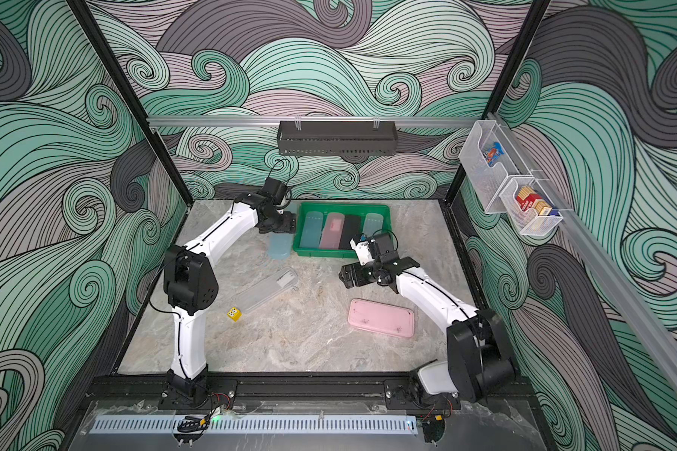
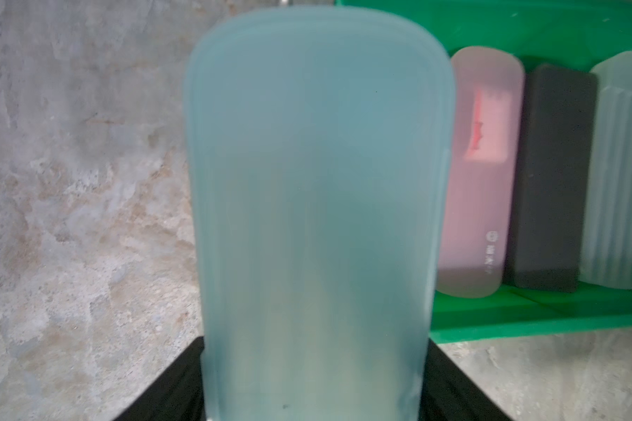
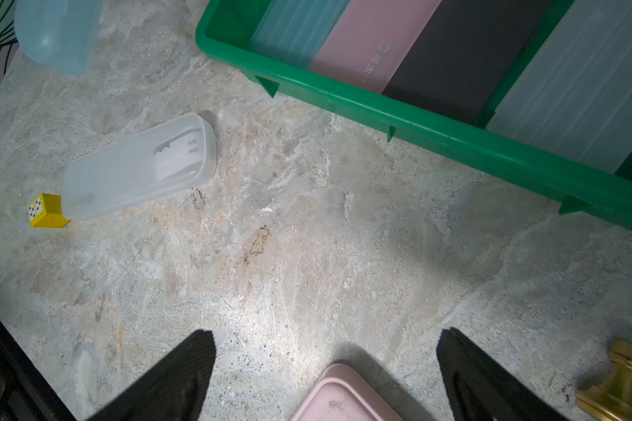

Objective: Put the pencil case into the storage box
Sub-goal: Pick up the pencil case from the center of the board, then place the pencil case at the storage box.

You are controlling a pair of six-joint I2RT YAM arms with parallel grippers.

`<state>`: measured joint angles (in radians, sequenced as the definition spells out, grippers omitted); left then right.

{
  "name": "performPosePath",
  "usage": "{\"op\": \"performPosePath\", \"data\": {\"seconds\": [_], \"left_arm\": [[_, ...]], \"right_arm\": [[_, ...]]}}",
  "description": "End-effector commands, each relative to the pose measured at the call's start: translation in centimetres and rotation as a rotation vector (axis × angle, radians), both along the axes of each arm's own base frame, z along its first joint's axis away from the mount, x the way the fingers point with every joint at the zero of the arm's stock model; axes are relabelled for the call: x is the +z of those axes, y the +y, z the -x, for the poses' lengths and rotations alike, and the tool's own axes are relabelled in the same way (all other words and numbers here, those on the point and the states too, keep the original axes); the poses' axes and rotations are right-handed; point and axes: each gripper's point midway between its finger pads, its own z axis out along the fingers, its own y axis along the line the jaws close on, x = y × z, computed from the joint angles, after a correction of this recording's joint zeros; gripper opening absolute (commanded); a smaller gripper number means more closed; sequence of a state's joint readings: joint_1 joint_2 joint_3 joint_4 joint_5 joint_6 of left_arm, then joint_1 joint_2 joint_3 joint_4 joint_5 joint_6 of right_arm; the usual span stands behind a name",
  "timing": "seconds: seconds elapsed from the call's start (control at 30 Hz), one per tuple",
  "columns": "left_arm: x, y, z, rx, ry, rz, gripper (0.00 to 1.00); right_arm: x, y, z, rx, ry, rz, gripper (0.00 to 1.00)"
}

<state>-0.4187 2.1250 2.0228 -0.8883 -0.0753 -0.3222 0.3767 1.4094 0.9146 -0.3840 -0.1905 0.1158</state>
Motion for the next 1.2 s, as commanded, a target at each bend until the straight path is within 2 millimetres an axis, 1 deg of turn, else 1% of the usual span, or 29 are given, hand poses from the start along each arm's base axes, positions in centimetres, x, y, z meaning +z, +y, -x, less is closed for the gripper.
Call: {"op": "performPosePath", "data": {"seconds": [0.0,0.1,0.23,0.3,0.4,0.57,0.83,1.0,1.17], "left_arm": [[-0.7,-1.9,-0.5,-0.048,-0.007,-0.026,0.64],[-0.7,-3.9,-1.3,-0.073,-0.046,-0.02,0.64],[-1.0,-6.0,-2.6,-0.09,-0.066,-0.004,0.64],[-1.4,-6.9,-3.4,-0.094,-0.08,-0.001,0.64],[-1.8,-7.8,-4.6,-0.092,-0.106,0.013,0.64],[-1.7,-8.6,-5.8,-0.093,-0.133,0.032,0.64],[-0.5,-9.3,-7.6,-0.08,-0.21,0.07,0.65],[-1.2,-9.8,-8.6,-0.077,-0.234,0.08,0.65],[-3.1,-9.8,-9.2,-0.083,-0.232,0.046,0.65]], "right_arm": [[0.0,0.0,0.1,-0.001,-0.008,0.001,0.99],[0.0,-0.1,0.1,-0.004,-0.008,0.006,0.99],[-0.2,-0.1,0.1,-0.003,-0.004,0.008,0.99],[-0.3,-0.1,0.1,-0.004,-0.002,0.009,0.99],[-0.4,0.0,0.1,-0.002,0.001,0.008,0.99],[-0.6,0.0,0.0,-0.002,0.006,0.009,0.99],[-0.8,0.0,0.0,0.0,0.013,0.013,0.99],[-0.9,0.0,-0.2,0.0,0.015,0.016,0.99],[-1.1,0.1,-0.1,0.003,0.021,0.014,0.99]]}}
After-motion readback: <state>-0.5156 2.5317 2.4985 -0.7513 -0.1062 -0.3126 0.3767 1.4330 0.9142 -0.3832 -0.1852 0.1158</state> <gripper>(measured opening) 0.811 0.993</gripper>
